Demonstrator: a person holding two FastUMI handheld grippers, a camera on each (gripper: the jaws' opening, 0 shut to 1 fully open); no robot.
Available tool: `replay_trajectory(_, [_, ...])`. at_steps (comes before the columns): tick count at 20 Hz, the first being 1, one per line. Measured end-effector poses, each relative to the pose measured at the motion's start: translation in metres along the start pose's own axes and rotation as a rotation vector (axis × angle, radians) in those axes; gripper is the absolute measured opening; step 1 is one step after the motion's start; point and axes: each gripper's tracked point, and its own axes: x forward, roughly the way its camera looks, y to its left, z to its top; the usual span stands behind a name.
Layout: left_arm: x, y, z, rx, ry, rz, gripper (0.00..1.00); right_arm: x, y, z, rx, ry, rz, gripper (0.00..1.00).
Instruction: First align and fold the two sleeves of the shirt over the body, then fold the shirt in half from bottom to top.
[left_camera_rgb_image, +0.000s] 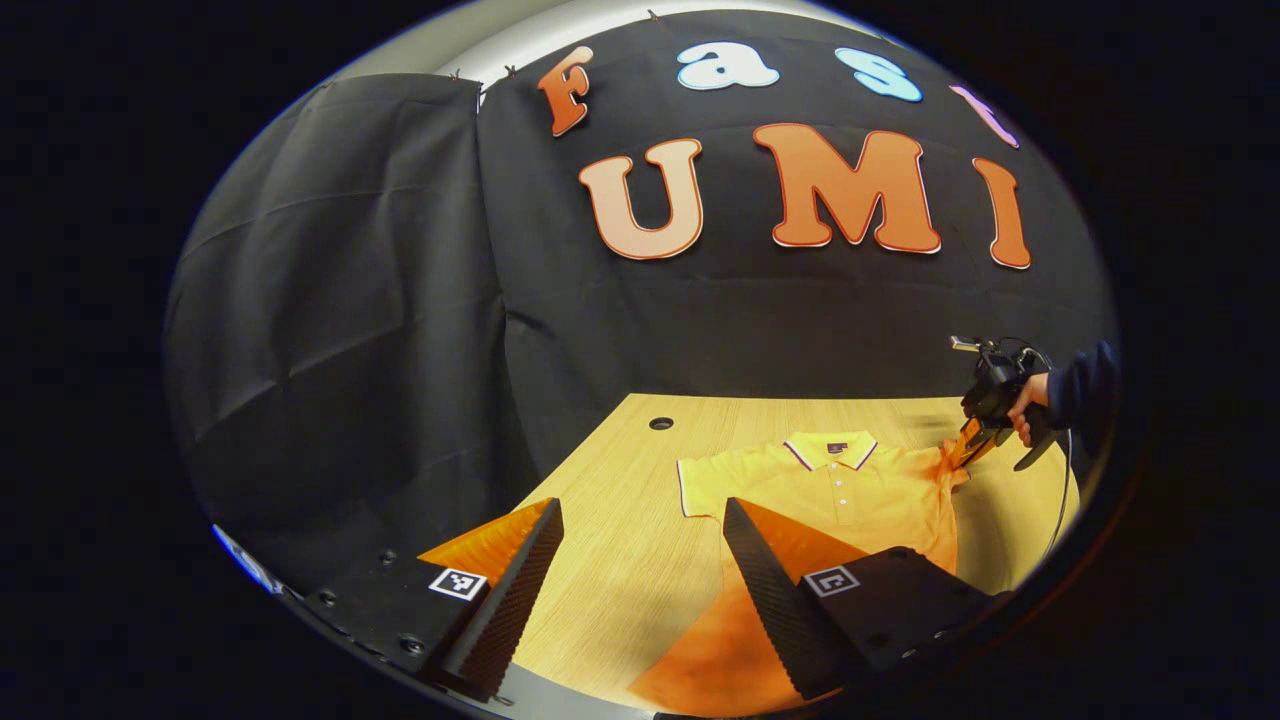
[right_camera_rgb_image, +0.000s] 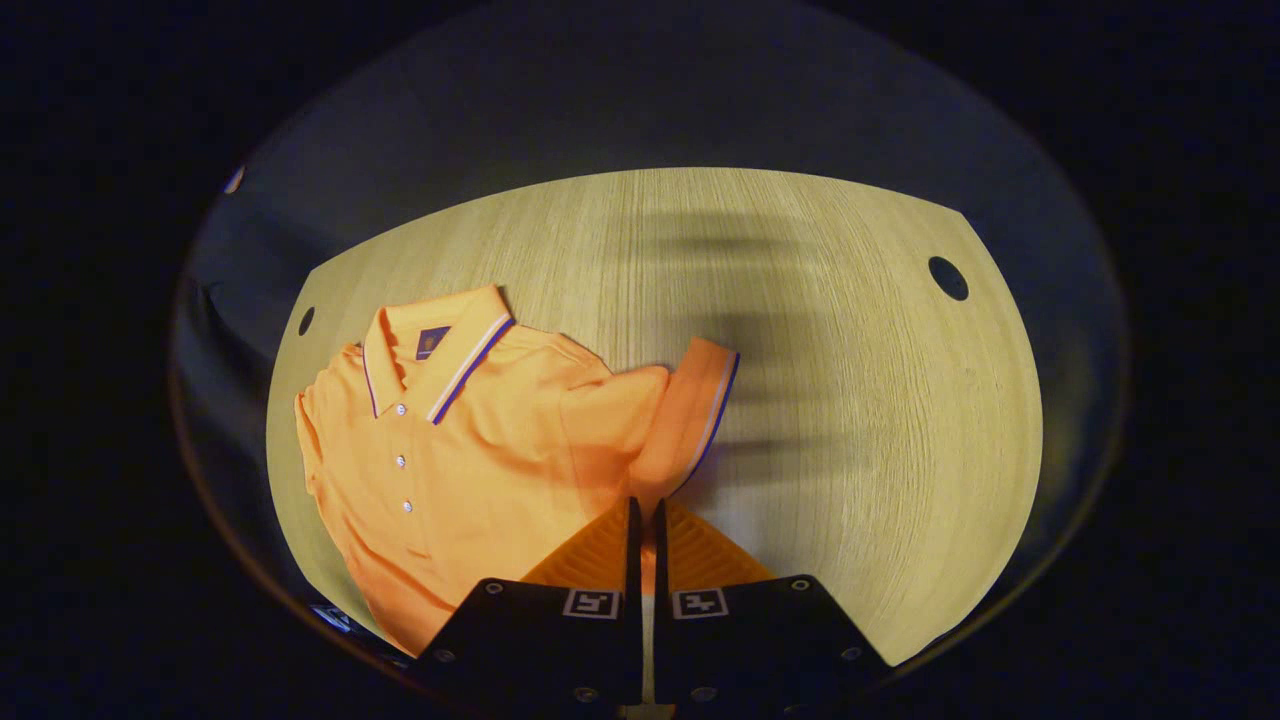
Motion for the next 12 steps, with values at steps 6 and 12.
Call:
replay_trajectory(6, [0.001,0.003,-0.002,0.013,0.011,0.015,0.99,-0.004,0.048,0.008,-0.089,-0.02,0.028,0.05])
replay_trajectory(12, [0.027,0.008,0.001,-0.03,0.034,0.019,0.99,-0.008,0.102,0.008,-0.106,-0.027,0.188,0.23])
